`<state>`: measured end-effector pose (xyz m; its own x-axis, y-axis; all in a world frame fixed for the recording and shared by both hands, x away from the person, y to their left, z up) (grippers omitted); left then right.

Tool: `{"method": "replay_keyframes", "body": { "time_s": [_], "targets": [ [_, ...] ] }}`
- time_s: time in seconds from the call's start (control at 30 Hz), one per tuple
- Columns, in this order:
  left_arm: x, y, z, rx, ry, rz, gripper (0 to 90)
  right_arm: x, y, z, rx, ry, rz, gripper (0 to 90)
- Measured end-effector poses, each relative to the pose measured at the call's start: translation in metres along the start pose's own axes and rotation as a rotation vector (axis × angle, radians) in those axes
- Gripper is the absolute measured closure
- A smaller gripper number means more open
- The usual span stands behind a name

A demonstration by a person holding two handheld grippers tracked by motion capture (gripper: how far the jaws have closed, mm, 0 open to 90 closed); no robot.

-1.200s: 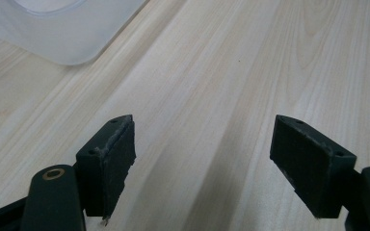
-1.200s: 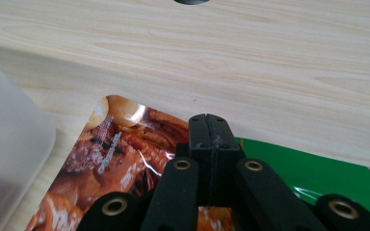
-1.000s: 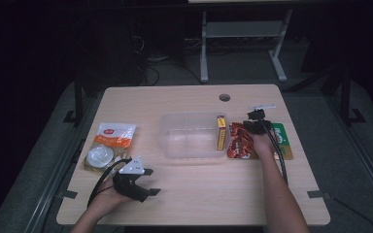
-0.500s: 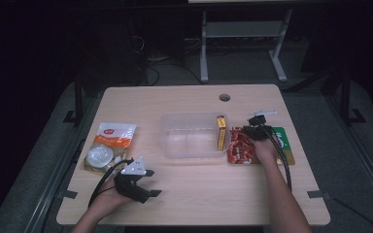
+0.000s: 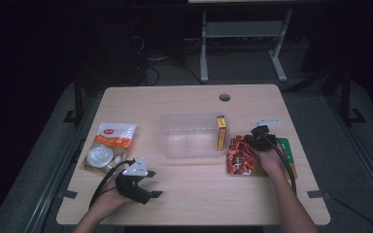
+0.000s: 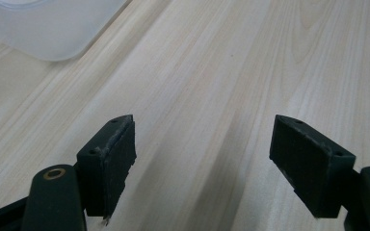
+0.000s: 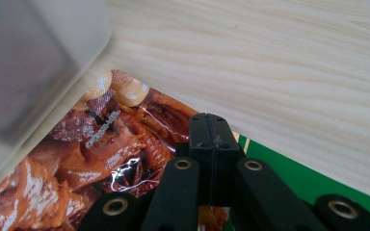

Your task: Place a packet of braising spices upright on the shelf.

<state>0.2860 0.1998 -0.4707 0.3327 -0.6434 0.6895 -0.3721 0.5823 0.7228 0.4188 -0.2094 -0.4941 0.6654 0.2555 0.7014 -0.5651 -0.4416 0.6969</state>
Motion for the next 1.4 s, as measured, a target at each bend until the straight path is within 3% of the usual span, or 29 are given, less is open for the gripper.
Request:
{"method": "replay_keyframes", "body": {
  "time_s": [0.57,1.0,1.17,1.4],
  "targets": [
    [0.001,-0.001,0.003,-0.004,-0.010,-0.004,23.7,-0.023,0.021,-0.026,0.035,0.070,-0.038,90.0],
    [0.002,-0.002,0.005,-0.008,0.002,0.005,23.8,-0.045,0.041,-0.046,0.111,0.106,-0.060,90.0],
    [0.002,-0.003,0.006,-0.011,-0.008,0.006,25.4,-0.049,0.045,-0.058,0.151,0.151,-0.080,90.0],
    [0.003,-0.001,0.007,-0.020,-0.002,0.012,25.3,-0.048,0.049,-0.058,0.158,0.156,-0.091,89.9]
  ]
}}
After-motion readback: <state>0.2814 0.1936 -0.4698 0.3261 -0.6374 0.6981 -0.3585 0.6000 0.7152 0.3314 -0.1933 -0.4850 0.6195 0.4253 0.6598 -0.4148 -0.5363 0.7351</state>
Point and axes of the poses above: each handheld gripper's, and its own axes: y roughly backward along the jaws, x roughly out of its top, z roughly to its right, the point moved 3 cm from there along -y, roughly forward along the jaws, and after that the axes turned 9 degrees about x, right-handed, at the moved point
